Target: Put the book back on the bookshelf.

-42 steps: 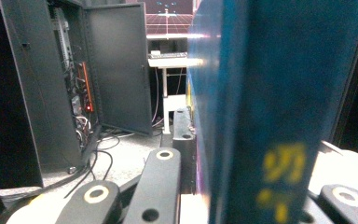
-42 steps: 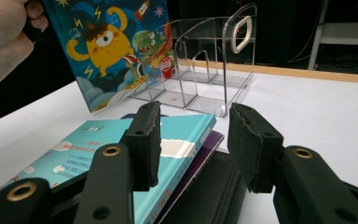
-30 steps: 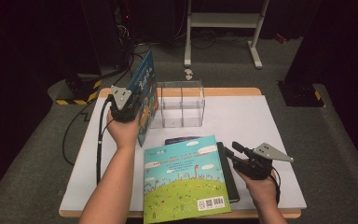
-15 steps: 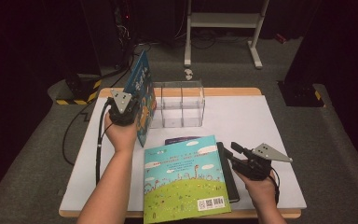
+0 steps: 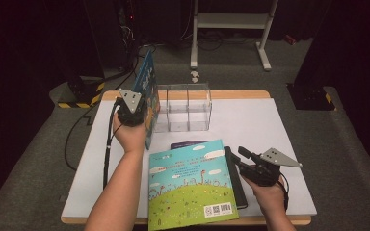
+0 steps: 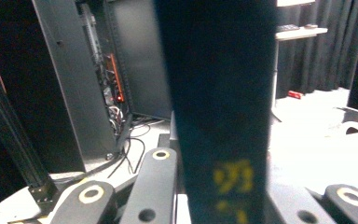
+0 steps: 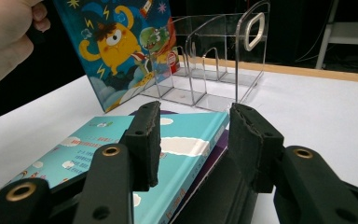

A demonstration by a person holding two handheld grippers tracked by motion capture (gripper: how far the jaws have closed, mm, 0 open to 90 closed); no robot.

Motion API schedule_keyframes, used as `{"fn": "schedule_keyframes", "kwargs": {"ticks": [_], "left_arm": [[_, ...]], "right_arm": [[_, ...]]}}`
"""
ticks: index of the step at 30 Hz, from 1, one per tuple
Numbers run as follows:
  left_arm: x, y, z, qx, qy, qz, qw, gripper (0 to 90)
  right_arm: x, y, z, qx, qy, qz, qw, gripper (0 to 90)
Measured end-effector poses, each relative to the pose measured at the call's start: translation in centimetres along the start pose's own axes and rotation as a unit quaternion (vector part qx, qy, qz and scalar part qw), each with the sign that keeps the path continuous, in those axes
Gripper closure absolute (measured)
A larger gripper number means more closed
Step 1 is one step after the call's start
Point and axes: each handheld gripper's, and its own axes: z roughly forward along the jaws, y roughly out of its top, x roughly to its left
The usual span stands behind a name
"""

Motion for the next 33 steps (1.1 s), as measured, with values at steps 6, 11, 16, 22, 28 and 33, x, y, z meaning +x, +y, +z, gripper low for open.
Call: {"fn": "schedule_keyframes", "kwargs": {"ticks": [6,11,16,22,28,33], "left_arm": [[0.35,0.04,0.38,-0.002,0.007,-0.008,0.9999,80.2],[0.64,0.08,0.53,-0.005,0.01,-0.013,0.9999,79.9],[0.55,0.03,0.52,-0.005,0.011,-0.01,0.9999,79.6],[0.59,0.05,0.52,-0.005,0.011,-0.014,0.9998,78.8],[0.6,-0.02,0.6,-0.006,0.013,-0.007,0.9999,75.1],[0.77,-0.06,0.56,0.003,0.003,-0.019,0.9998,67.9]], "right_arm": [[0.06,-0.03,0.09,0.001,0.001,-0.001,1.0,53.6],[0.07,-0.05,0.1,0.002,0.001,-0.001,1.0,53.7],[0.1,-0.07,0.15,0.002,0.002,-0.001,1.0,53.7],[0.11,-0.08,0.19,0.003,0.002,0.0,1.0,53.7],[0.17,-0.14,0.29,0.005,0.003,-0.001,1.0,53.7],[0.16,-0.2,0.32,0.006,0.003,0.0,1.0,53.5]]}}
